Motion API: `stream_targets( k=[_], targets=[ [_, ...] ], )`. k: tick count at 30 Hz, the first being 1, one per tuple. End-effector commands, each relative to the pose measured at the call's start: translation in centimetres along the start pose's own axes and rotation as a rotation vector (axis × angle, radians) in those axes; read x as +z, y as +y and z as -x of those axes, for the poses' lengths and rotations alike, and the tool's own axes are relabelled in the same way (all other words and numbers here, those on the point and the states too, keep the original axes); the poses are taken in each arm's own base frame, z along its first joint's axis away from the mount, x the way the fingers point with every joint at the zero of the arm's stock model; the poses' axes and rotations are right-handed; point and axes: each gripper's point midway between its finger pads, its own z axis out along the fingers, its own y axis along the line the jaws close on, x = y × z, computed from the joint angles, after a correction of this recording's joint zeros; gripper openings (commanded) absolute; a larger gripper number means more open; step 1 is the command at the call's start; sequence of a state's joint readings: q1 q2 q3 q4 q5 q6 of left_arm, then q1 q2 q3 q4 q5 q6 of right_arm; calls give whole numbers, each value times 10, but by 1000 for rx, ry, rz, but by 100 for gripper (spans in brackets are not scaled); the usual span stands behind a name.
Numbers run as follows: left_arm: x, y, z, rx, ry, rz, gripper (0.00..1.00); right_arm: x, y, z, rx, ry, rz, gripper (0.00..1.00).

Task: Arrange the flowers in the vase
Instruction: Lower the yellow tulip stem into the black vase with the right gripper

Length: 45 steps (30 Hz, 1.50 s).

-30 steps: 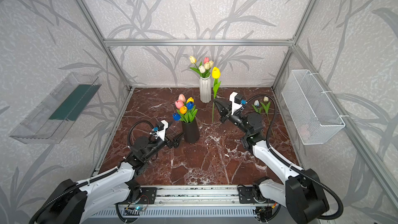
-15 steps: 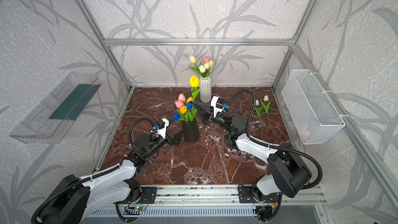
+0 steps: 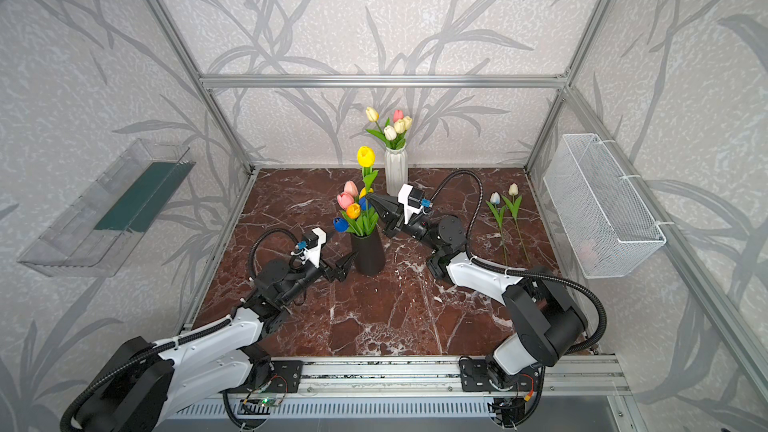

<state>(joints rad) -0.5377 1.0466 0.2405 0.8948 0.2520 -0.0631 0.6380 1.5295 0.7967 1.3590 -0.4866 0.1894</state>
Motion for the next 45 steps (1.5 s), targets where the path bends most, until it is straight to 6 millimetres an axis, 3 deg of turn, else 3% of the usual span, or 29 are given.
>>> stream_targets(
  k=[1, 5, 10, 24, 28, 39, 45],
  targets=[
    [0, 2, 17, 19, -50, 8, 97, -4, 4, 2, -21, -24, -1, 0],
    [-1, 2, 15, 17, -49, 9, 97, -10, 8, -10, -4, 4, -5, 0],
    [-1, 1, 15, 18, -48, 6, 97, -13, 10, -4, 3, -4, -3, 0],
    [-1, 2, 16, 21, -51, 8, 97, -12, 26, 46, -25, -75, 45, 0],
    [0, 1, 17, 23, -54, 4, 97, -14, 34, 38, -18, -62, 54, 0],
    [2, 0, 16, 24, -52, -1, 97, 0, 30, 19, -27, -64, 45, 0],
    [1, 1, 15, 24, -53, 2, 97, 3, 27, -1, -30, -29, 34, 0]
  ],
)
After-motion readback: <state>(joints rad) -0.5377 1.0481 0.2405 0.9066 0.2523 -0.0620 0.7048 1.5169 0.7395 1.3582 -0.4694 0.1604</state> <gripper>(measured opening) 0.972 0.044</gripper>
